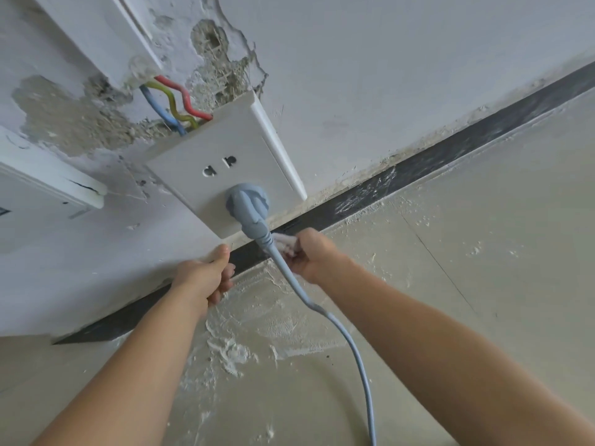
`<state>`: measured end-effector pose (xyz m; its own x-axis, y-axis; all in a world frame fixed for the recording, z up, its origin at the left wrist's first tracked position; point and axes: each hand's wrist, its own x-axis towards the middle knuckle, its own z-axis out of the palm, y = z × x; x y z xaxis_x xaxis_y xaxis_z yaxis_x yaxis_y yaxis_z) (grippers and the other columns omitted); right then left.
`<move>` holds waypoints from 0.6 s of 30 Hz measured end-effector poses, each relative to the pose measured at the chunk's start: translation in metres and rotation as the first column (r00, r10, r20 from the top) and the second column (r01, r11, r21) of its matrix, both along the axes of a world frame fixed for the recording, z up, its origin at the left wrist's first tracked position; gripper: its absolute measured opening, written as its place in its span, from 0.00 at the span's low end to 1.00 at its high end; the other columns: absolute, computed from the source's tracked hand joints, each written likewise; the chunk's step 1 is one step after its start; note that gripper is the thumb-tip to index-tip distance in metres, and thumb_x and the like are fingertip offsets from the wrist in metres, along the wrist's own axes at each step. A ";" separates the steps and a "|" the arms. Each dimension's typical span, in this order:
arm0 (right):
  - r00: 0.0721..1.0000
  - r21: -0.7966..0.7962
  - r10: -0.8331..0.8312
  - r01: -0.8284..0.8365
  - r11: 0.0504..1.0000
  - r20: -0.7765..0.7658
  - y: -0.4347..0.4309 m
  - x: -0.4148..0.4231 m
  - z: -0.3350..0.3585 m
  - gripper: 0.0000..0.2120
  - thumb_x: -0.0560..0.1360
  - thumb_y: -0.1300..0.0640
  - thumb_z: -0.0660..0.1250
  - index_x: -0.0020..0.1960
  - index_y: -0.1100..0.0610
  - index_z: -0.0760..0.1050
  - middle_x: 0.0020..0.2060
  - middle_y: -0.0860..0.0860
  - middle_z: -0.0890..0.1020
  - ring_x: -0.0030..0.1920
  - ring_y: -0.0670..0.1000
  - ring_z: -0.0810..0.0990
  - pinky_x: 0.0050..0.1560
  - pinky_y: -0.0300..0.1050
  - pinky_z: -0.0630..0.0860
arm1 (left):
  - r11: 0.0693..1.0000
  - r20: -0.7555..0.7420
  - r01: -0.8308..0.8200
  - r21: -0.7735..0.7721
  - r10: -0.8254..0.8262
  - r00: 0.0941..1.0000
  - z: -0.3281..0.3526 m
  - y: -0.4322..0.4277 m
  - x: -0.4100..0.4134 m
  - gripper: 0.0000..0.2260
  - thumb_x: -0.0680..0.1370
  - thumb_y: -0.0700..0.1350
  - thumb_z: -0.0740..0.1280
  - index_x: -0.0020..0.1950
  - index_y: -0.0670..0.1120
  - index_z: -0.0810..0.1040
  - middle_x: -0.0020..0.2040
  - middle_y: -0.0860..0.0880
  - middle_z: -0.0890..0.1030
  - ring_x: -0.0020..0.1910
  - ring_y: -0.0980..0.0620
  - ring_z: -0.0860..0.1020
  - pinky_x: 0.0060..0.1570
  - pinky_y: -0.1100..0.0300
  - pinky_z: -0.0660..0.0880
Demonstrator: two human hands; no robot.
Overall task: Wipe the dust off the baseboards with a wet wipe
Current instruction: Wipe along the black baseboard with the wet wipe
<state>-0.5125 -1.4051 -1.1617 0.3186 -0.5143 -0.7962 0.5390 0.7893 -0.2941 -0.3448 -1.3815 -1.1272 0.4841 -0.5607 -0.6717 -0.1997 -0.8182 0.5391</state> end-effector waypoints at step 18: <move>0.981 -0.005 -0.055 0.056 0.998 -0.188 0.006 -0.036 -0.019 0.17 0.74 0.68 0.51 0.56 0.69 0.74 0.38 0.57 0.76 0.25 0.47 0.73 0.27 0.38 0.76 | 0.993 0.003 -0.093 -0.074 0.093 0.996 -0.001 0.003 -0.013 0.16 0.79 0.53 0.62 0.42 0.41 0.78 0.36 0.49 0.79 0.31 0.52 0.75 0.28 0.62 0.66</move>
